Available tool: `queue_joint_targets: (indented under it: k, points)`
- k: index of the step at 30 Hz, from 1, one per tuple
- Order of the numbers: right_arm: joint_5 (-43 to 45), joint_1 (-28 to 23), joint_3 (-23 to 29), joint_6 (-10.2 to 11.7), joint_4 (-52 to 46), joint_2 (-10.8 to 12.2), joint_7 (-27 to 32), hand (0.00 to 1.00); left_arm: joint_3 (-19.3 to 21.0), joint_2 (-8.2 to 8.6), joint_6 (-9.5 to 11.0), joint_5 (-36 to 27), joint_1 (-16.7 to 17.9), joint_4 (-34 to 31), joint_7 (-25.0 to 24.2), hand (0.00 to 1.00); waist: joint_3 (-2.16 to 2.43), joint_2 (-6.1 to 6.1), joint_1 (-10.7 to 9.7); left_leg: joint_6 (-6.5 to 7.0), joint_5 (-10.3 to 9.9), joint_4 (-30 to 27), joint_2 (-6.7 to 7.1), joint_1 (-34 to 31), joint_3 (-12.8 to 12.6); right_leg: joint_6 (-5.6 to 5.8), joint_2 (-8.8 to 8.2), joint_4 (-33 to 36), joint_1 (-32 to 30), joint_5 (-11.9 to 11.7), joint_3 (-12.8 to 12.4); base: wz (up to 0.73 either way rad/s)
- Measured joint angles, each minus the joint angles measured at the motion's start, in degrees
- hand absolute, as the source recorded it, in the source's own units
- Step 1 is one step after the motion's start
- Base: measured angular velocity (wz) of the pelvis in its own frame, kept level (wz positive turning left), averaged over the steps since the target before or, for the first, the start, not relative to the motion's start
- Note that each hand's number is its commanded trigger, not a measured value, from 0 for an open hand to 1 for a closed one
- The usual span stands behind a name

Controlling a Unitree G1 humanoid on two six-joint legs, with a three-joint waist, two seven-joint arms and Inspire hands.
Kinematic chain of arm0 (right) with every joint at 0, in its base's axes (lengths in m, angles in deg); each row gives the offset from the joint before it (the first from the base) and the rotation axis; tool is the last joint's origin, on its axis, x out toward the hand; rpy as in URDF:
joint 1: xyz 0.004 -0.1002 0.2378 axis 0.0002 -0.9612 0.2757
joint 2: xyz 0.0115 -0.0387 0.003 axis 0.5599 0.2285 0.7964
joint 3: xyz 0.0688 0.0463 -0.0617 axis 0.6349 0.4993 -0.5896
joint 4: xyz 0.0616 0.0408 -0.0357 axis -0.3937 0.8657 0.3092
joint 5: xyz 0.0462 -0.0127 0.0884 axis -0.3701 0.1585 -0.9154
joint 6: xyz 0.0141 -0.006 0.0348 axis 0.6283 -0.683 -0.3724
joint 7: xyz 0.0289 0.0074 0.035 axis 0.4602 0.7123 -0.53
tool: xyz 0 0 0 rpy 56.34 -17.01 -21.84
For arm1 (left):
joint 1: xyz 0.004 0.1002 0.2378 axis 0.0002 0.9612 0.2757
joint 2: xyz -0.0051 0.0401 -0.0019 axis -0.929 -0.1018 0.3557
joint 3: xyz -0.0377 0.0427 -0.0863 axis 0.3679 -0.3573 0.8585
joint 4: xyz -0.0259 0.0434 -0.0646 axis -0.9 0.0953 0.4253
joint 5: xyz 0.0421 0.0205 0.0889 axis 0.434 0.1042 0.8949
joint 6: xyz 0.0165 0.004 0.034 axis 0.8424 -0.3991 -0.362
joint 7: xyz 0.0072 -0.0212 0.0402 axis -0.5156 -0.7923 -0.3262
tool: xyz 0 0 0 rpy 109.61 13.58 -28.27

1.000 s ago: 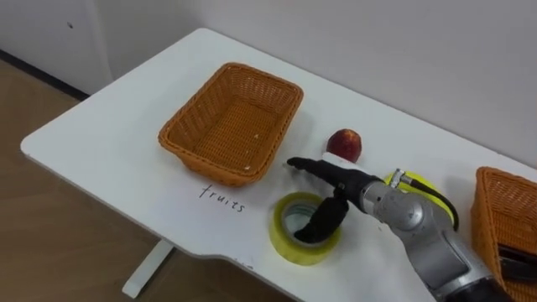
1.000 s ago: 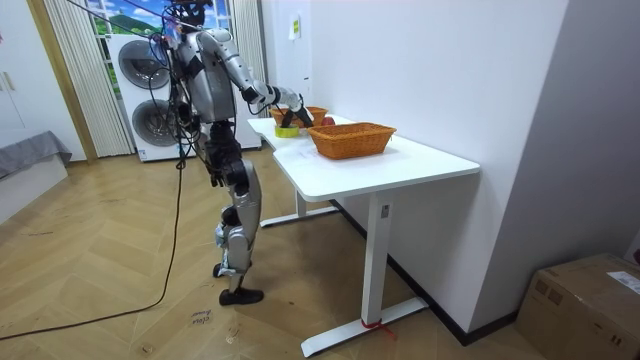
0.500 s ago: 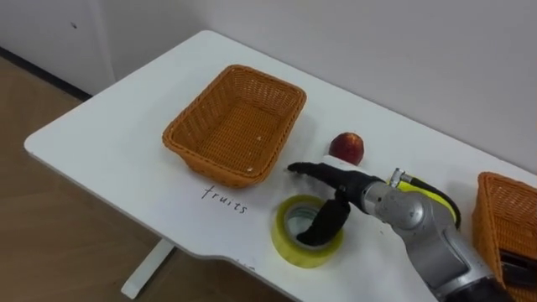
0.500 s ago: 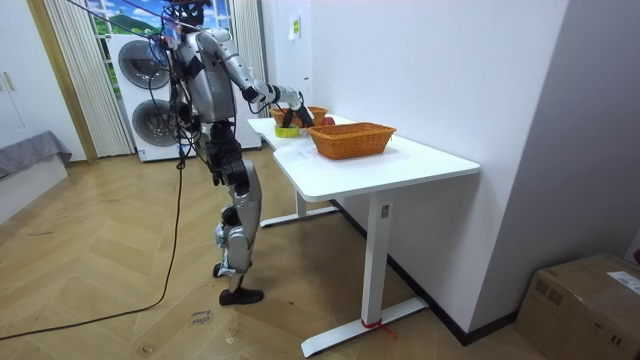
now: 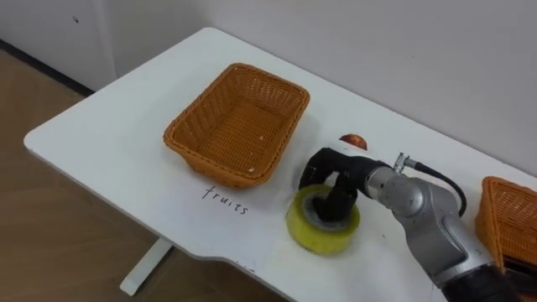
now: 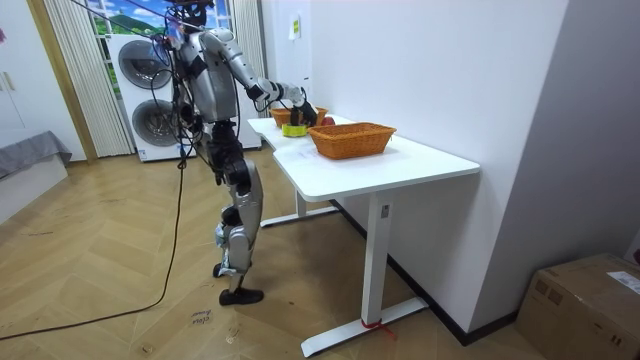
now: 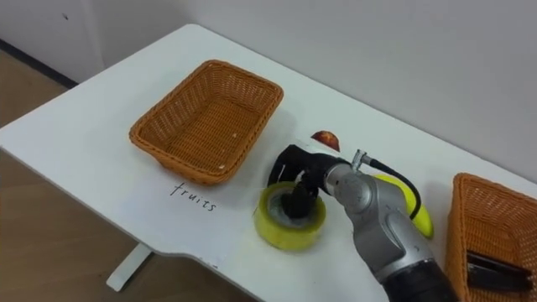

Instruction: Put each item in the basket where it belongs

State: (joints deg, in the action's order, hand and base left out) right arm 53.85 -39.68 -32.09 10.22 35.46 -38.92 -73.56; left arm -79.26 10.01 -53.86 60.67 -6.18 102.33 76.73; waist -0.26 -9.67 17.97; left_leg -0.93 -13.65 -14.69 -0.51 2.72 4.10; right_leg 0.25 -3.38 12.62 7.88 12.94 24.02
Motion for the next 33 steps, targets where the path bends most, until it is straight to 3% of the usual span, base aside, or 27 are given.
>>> queue_joint_targets:
  k: [17, 23, 28, 31, 33]
  points:
    - [-4.42, -0.6, 0.19, 0.11, -0.02, -0.02, 0.43, 1.0, -0.15, 0.0, 0.16, -1.95, -1.34, 1.03, 2.27, 0.0, -0.05, 0.12, -0.28, 0.0, 0.02, 1.51, -0.27, 1.61, -1.09, 0.0, 0.2, -0.15, 0.19, 0.0, -1.19, -0.03]
    - [-4.5, -3.16, 0.5, 0.77, -3.13, -0.02, 2.17, 1.0, 0.13, 0.01, 1.67, -2.46, -1.21, 0.85, 2.22, 0.0, -0.09, 0.23, -0.49, 0.0, 0.02, 1.88, -0.5, 1.9, -2.02, 0.0, 0.31, -0.25, 0.2, -0.03, -1.94, -0.07]
    - [-4.22, -7.37, 2.33, 3.57, -7.14, -0.02, 3.53, 1.0, 0.53, 0.05, 4.22, -4.71, -0.27, 0.59, 3.77, 0.0, -0.27, 0.66, -1.83, 0.0, 0.02, 1.8, -0.5, 1.95, -2.28, 0.05, 0.44, -0.98, 0.16, -0.06, -2.04, -0.02]
    - [-4.88, -9.68, 3.35, 5.66, -9.37, -0.57, 4.13, 1.0, 0.73, 0.08, 6.14, -4.89, 0.36, 2.11, 5.01, 0.0, -0.51, 1.55, -2.49, 0.0, 0.02, 1.89, -0.66, 2.2, -3.38, 0.05, 0.55, -0.97, -0.01, -0.07, -3.44, -0.15]
    - [-4.94, -9.86, 3.41, 6.65, -10.13, -1.11, 4.05, 1.0, 0.78, 0.09, 6.65, -4.87, 0.98, 2.42, 4.97, 0.0, -0.54, 1.96, -4.15, 0.0, 0.03, 1.88, -0.68, 2.19, -3.7, 0.03, 0.53, -0.91, -0.42, -0.08, -3.86, -0.13]
